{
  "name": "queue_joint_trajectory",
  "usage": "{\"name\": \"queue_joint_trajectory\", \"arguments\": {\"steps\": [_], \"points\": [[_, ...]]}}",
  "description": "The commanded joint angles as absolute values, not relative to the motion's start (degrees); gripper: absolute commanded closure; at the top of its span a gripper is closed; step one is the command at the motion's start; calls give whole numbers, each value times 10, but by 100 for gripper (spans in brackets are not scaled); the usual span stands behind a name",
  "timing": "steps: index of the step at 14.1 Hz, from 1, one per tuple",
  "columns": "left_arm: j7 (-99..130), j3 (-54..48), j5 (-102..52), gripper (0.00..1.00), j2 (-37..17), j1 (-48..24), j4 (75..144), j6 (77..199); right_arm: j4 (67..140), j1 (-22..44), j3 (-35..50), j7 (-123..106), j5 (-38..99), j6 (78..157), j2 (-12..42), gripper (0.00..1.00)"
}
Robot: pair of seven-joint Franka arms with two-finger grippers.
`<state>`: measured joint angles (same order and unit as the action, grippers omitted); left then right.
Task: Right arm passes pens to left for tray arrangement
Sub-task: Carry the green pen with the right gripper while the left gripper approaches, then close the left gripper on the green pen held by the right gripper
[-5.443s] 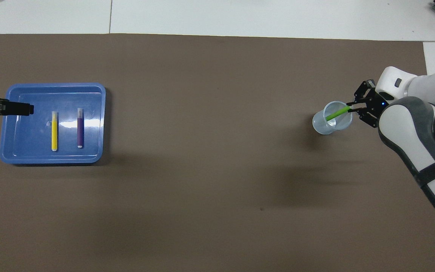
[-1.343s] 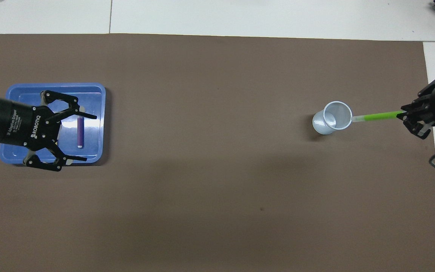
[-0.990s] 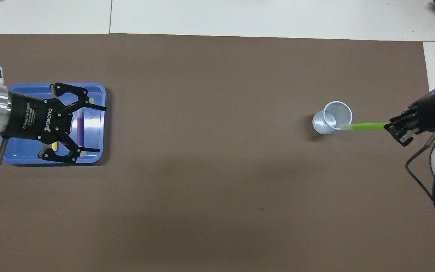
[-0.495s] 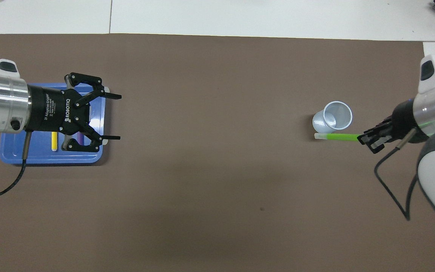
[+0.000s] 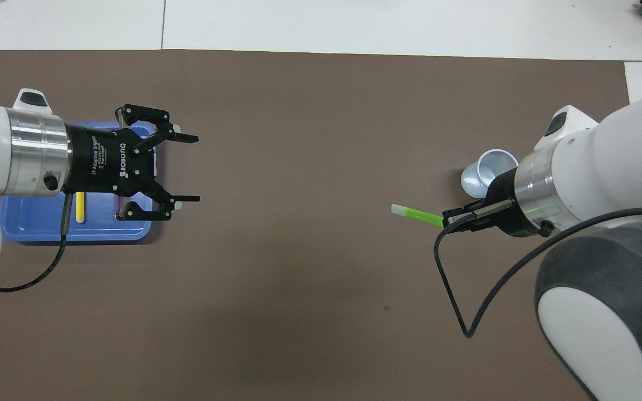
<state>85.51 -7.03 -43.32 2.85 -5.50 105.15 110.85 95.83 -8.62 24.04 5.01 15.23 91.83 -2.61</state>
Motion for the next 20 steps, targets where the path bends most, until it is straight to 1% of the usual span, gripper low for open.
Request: {"name": "queue_joint_trajectory", "arguments": {"steps": [1, 3, 5, 7, 10, 12, 13, 15, 17, 18, 20], "points": [[893, -63, -460, 13, 34, -102, 1068, 1156, 959, -96, 243, 99, 194, 939, -30, 100], [952, -62, -463, 13, 31, -165, 1070, 1233, 959, -90, 249, 96, 195, 962, -26, 100], [969, -62, -463, 14, 30, -196, 1078, 1272, 960, -47, 252, 99, 192, 998, -22, 100], [969, -62, -462, 14, 32, -201, 1085, 1274, 961, -33, 252, 100, 190, 1016, -16, 100], [965, -62, -461, 13, 33, -203, 1088, 1273, 963, -28, 255, 91, 185, 1017, -15, 100], [959, -62, -460, 13, 36, -204, 1096, 1274, 968, 0, 255, 73, 179, 1020, -15, 100], [954, -62, -459, 13, 38, -204, 1099, 1274, 970, 3, 255, 71, 172, 1029, -14, 100], [930, -62, -458, 13, 44, -221, 1120, 1294, 969, 4, 255, 23, 171, 1048, 3, 100], [914, -62, -458, 12, 61, -238, 1164, 1338, 969, 3, 255, -47, 171, 1060, 15, 100], [891, -62, -458, 12, 68, -243, 1176, 1341, 968, 2, 254, -59, 168, 1060, 15, 100], [875, -62, -458, 13, 69, -243, 1179, 1342, 962, 2, 255, -65, 143, 1061, 19, 100]]}}
